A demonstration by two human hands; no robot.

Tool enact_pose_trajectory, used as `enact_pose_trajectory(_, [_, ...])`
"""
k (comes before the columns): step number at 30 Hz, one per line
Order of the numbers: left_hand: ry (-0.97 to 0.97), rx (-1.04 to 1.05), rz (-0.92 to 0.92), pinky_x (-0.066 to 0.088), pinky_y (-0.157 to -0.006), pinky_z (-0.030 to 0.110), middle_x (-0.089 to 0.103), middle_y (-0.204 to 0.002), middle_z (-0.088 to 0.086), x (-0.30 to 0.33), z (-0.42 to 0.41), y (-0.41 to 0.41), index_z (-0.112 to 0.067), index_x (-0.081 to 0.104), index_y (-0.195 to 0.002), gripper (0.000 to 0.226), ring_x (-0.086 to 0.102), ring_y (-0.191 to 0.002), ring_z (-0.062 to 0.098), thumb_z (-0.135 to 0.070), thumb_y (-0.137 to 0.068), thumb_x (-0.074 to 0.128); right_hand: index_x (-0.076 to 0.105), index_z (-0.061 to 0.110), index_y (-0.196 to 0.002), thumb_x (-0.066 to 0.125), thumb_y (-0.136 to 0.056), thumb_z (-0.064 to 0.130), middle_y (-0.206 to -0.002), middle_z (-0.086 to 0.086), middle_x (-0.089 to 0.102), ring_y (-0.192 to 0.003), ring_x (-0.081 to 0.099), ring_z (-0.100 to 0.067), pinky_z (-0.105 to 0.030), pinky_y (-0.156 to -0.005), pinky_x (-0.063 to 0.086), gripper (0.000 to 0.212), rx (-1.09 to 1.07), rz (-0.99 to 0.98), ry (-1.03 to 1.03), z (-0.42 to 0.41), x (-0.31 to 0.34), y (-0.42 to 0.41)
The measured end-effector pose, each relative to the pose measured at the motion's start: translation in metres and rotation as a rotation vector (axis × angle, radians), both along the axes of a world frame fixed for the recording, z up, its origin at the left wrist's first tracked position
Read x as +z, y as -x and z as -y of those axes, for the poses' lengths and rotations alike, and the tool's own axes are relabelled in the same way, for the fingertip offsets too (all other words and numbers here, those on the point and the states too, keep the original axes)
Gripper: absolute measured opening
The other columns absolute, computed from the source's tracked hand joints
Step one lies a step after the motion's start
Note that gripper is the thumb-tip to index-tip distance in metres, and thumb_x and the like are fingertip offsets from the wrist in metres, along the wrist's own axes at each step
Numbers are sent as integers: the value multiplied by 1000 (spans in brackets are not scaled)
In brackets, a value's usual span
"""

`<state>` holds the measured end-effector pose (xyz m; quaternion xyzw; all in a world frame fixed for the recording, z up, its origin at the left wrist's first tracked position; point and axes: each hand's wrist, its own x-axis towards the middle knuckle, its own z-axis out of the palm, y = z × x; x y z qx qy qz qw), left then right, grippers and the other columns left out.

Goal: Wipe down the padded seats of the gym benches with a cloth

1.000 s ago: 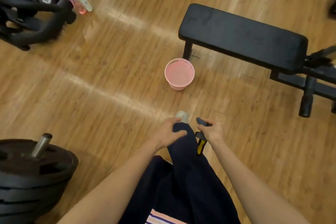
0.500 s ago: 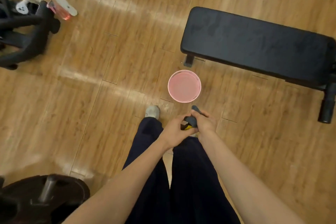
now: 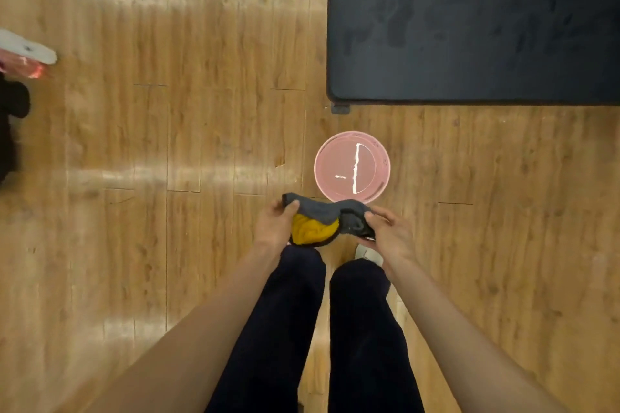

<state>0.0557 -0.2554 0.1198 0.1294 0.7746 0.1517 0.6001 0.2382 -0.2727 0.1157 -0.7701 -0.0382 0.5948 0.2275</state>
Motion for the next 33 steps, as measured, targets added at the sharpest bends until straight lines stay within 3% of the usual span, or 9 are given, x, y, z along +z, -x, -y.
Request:
enact_pose_trajectory(3, [-7, -6, -91, 47, -105, 38, 62, -125, 11, -30, -23, 5, -4, 53, -132, 33, 58, -117, 24, -8, -99, 58, 58, 17, -97, 58, -95, 2, -101, -8, 66, -98, 65, -24, -39, -85, 58, 15, 176, 70, -44, -10, -35, 4])
enact_pose_trajectory(5, [12, -29, -145, 47, -106, 41, 61, -128, 13, -53, -37, 2, -4, 52, -133, 35, 58, -121, 28, -1, -98, 57, 57, 13, -89, 53, -93, -7, -92, -5, 62, -93, 61, -23, -28, -82, 55, 20, 304, 112, -110, -16, -60, 6])
enact_pose_trajectory(7, [19, -76, -173, 48, -99, 31, 61, -120, 9, -83, -49, 0, -4, 55, -130, 35, 58, -115, 25, 5, -96, 56, 62, 12, -78, 46, -90, -14, -89, -6, 62, -88, 59, -21, -25, -79, 54, 32, 400, 124, -137, -20, -88, 8])
enact_pose_trajectory(10, [-43, -222, -183, 45, -87, 20, 61, -103, 3, -130, -62, -5, -8, 65, -105, 29, 59, -104, 18, 16, -92, 54, 65, 23, -73, 44, -93, -10, -104, -11, 65, -94, 63, -24, -40, -85, 56, 44, 450, 162, -101, -21, -135, 10])
enact_pose_trajectory(15, [-124, -331, -222, 47, -65, 2, 63, -96, 0, -199, -68, -11, -10, 66, -97, 35, 58, -84, 4, 20, -89, 51, 68, 20, -89, 65, -90, 19, -108, -5, 61, -91, 61, -14, -22, -75, 50, 4, 532, 215, -112, -23, -199, 17])
enact_pose_trajectory(18, [-128, -320, -230, 47, -65, 2, 63, -97, -1, -226, -66, -11, -9, 67, -104, 32, 57, -82, 0, 16, -90, 54, 63, 11, -112, 74, -85, 14, -114, -1, 48, -97, 54, -12, -17, -81, 43, 29, 639, 249, -126, -23, -229, 18])
enact_pose_trajectory(24, [-126, -337, -259, 48, -65, 4, 64, -99, 0, -274, -67, -2, -9, 67, -105, 42, 58, -90, 9, 22, -85, 46, 57, 8, -122, 49, -93, -6, -128, -9, 43, -98, 46, -13, -21, -87, 39, 33, 790, 309, -128, -22, -273, 21])
enact_pose_trajectory(28, [-141, -355, -280, 52, -86, 22, 64, -101, 1, -294, -70, 1, -12, 65, -104, 44, 60, -98, 16, 20, -84, 44, 60, 9, -123, 46, -96, -2, -131, -9, 44, -103, 48, -15, -15, -85, 34, 33, 791, 312, -126, -22, -296, 22])
enact_pose_trajectory(33, [-41, -451, -357, 49, -87, 27, 45, -146, 8, -308, -69, 2, -20, 47, -141, 52, 52, -127, 23, 3, -95, 54, 53, 17, -138, 50, -98, 11, -155, -7, 31, -138, 30, -24, -33, -114, 26, 41, 876, 312, -130, -19, -306, 24])
